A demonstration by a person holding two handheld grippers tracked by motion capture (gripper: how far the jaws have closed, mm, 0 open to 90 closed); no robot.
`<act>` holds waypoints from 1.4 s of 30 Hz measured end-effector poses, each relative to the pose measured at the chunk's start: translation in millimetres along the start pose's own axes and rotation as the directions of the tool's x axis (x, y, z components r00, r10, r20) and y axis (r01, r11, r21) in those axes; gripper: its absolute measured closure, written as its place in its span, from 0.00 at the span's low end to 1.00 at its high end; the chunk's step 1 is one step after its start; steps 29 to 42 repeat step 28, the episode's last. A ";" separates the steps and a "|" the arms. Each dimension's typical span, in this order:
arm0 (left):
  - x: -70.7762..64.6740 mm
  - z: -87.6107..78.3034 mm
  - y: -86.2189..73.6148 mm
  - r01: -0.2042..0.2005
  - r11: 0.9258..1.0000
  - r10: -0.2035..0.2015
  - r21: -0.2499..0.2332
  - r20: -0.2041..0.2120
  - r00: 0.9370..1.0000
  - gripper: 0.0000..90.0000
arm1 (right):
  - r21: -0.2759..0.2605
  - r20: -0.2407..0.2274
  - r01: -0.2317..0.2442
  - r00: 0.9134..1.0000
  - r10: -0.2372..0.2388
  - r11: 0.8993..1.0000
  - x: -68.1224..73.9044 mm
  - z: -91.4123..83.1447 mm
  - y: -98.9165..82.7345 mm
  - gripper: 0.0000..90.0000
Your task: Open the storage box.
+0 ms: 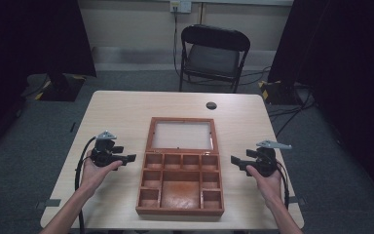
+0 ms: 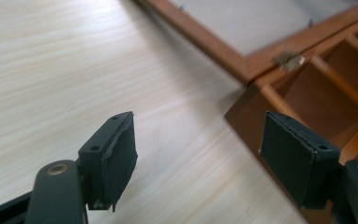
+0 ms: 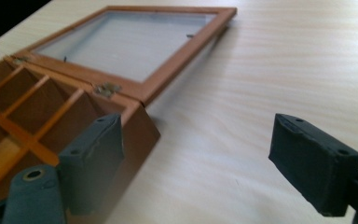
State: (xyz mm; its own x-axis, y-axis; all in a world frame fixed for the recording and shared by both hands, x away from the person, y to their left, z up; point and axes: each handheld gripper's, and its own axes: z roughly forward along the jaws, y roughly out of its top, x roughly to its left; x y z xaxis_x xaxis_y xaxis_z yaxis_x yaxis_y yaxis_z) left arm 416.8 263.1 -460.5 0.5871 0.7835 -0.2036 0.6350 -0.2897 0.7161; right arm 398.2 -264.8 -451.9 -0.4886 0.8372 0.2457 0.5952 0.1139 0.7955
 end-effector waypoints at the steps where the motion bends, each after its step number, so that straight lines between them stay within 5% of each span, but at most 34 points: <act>1: -0.8 -1.2 -2.9 -0.001 1.000 0.001 -0.001 -0.001 1.000 0.29 | 0.004 0.009 -0.001 1.000 0.001 1.000 -1.7 -4.8 -3.5 0.18; 4: -2.0 -6.5 -12.2 -0.022 1.000 0.022 0.014 0.007 1.000 0.24 | 0.007 0.039 -0.013 0.999 0.013 1.000 -6.8 -15.5 -11.3 0.19; 9: -2.7 -10.6 -29.3 -0.040 0.997 0.043 0.073 -0.042 0.998 0.23 | 0.053 0.092 -0.034 0.995 0.029 0.998 -18.1 -19.7 -27.4 0.17; 11: -0.9 -9.7 -35.3 -0.037 0.994 0.042 0.105 -0.052 0.998 0.23 | 0.090 0.116 -0.014 0.993 0.004 0.996 -19.9 -17.1 -32.5 0.17; 13: 2.6 -7.1 -40.6 0.004 0.995 -0.004 0.102 -0.005 1.000 0.25 | 0.139 0.145 0.007 0.989 -0.028 0.990 -21.1 -14.0 -34.4 0.16; 17: 2.9 -6.8 -42.3 -0.058 0.993 0.062 0.103 -0.037 0.997 0.23 | 0.235 0.224 0.054 0.969 -0.108 0.970 -22.5 -2.9 -40.4 0.15; 19: 2.4 -4.5 -43.7 -0.075 0.993 0.083 0.091 -0.086 0.993 0.22 | 0.217 0.250 0.087 0.958 -0.142 0.972 -22.7 -0.9 -45.4 0.13; 21: 0.3 -0.7 -45.1 -0.106 0.990 0.120 0.097 -0.151 0.981 0.18 | 0.183 0.266 0.074 0.956 -0.122 0.980 -22.5 -0.4 -48.5 0.12; 24: 0.9 6.6 -50.4 -0.114 0.993 0.120 0.043 -0.187 0.975 0.06 | 0.138 0.279 0.076 0.954 -0.112 0.988 -21.8 0.7 -53.5 0.10; 26: 2.1 8.3 -51.0 -0.101 0.994 0.104 0.029 -0.189 0.976 0.00 | 0.138 0.282 0.074 0.953 -0.111 0.988 -21.5 0.8 -53.6 0.09; 42: 2.0 8.3 -51.0 -0.100 0.995 0.104 0.029 -0.188 0.977 0.00 | 0.138 0.282 0.074 0.953 -0.110 0.988 -21.5 0.9 -53.5 0.09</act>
